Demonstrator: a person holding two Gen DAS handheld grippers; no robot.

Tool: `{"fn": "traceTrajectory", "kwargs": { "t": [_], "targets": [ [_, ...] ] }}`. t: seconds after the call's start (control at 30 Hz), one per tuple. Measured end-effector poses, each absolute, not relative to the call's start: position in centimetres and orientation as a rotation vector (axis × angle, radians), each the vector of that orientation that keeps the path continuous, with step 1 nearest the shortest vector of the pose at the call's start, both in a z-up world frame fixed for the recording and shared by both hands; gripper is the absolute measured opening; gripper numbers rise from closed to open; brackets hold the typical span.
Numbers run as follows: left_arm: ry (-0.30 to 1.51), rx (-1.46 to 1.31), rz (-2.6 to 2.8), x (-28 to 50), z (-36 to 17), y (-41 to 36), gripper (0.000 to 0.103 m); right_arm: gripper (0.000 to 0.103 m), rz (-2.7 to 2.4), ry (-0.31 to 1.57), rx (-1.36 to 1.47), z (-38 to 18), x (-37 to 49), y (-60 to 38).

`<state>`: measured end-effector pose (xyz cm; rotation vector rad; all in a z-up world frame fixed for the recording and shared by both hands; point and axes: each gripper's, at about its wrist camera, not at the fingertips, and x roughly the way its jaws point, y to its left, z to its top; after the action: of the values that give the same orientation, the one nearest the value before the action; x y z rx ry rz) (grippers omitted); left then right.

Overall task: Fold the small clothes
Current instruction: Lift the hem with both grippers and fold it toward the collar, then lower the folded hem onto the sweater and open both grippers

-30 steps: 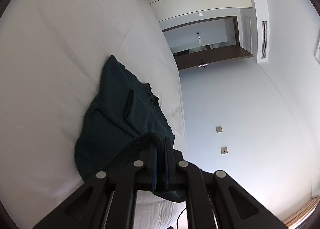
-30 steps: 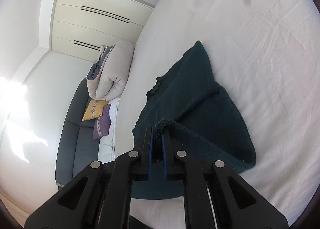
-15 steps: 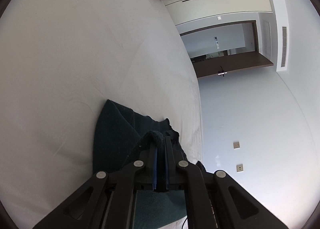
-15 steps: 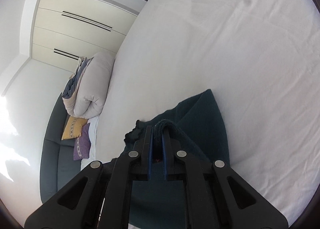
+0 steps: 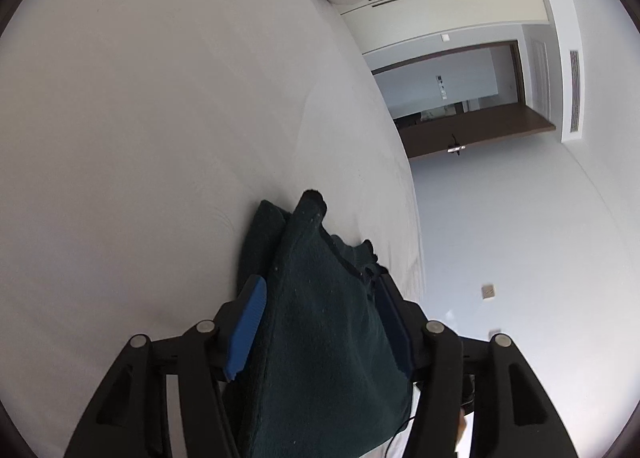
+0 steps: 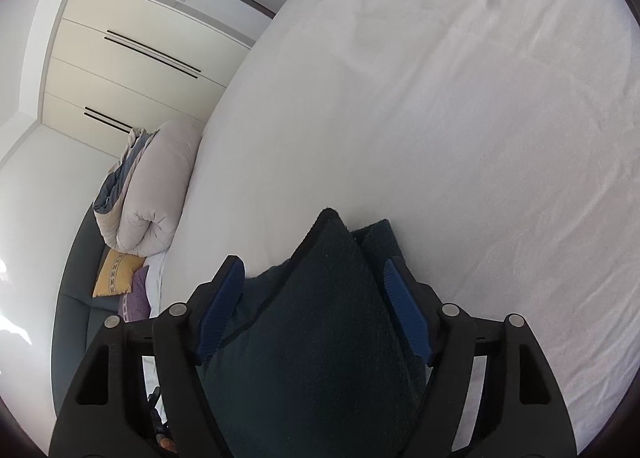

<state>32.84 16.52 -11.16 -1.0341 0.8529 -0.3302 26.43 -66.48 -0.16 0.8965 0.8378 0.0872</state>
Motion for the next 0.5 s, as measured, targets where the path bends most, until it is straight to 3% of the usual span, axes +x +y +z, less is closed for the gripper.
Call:
{"fn": "traceTrajectory", "kwargs": {
  "t": [0.23,0.5],
  "targets": [
    [0.911,-0.831,-0.28,29.5,-12.0,13.1,0.059,0.072,0.103,0.856,0.634,1.8,20.8,-62.3],
    [0.96,-0.63,-0.205,27.7,-12.6,11.2,0.039,0.072,0.045,0.883,0.466,-0.6,13.0,-62.0]
  ]
}}
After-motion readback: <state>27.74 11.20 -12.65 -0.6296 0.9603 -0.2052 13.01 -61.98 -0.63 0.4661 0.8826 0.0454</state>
